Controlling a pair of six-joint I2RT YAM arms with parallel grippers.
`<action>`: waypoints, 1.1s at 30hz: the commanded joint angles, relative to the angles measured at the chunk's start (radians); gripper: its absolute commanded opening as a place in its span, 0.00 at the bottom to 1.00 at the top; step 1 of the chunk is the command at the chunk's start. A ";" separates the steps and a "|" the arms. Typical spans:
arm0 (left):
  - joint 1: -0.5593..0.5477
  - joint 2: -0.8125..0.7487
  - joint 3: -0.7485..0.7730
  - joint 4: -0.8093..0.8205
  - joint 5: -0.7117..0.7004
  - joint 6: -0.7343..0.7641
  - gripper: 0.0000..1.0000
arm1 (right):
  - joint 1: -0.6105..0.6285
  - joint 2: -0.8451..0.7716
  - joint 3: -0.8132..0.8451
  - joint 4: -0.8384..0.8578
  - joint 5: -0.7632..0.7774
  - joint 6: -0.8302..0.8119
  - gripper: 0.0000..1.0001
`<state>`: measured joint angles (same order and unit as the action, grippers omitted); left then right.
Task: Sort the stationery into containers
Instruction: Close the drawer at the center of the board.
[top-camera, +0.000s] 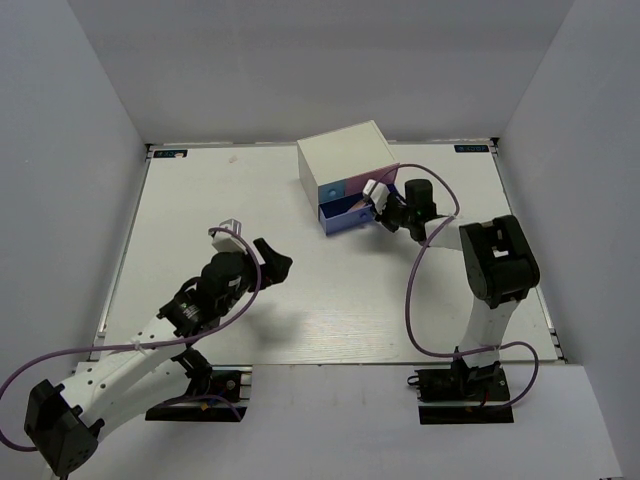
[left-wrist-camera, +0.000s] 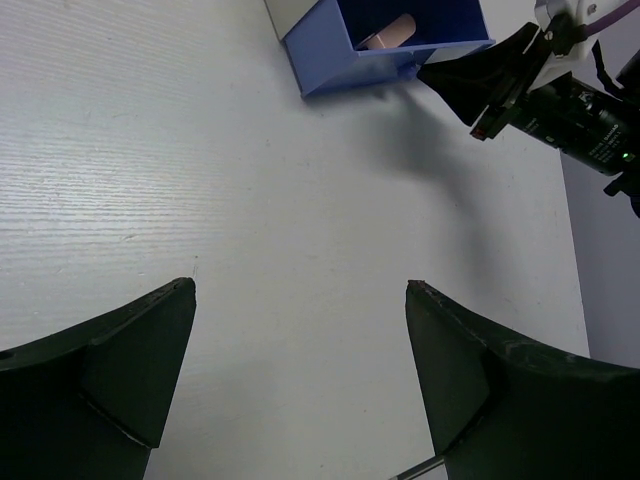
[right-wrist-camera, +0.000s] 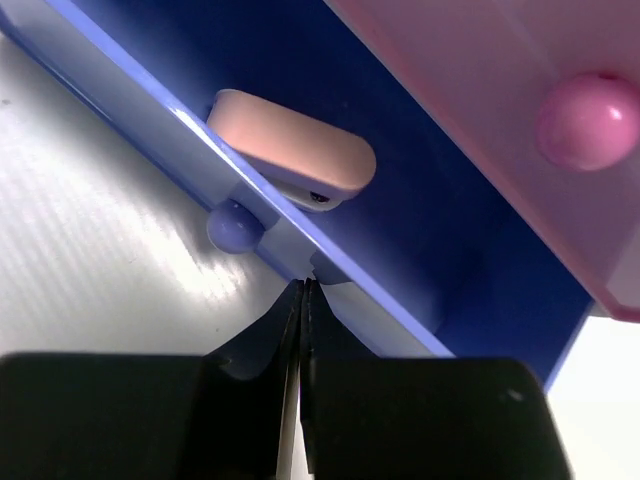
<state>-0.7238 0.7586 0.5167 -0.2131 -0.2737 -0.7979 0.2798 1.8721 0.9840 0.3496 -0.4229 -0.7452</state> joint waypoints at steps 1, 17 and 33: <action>0.001 -0.008 -0.010 -0.002 -0.012 -0.027 0.96 | 0.016 0.025 0.025 0.133 0.076 -0.028 0.03; 0.001 0.030 -0.020 0.017 -0.002 -0.027 0.97 | 0.053 0.119 0.140 0.178 0.067 -0.029 0.02; 0.001 0.050 -0.020 0.053 -0.027 -0.027 0.97 | 0.056 0.095 0.160 0.099 0.016 0.010 0.06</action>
<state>-0.7238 0.7990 0.4984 -0.1955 -0.2756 -0.8207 0.3405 2.0129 1.1282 0.4603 -0.3767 -0.7589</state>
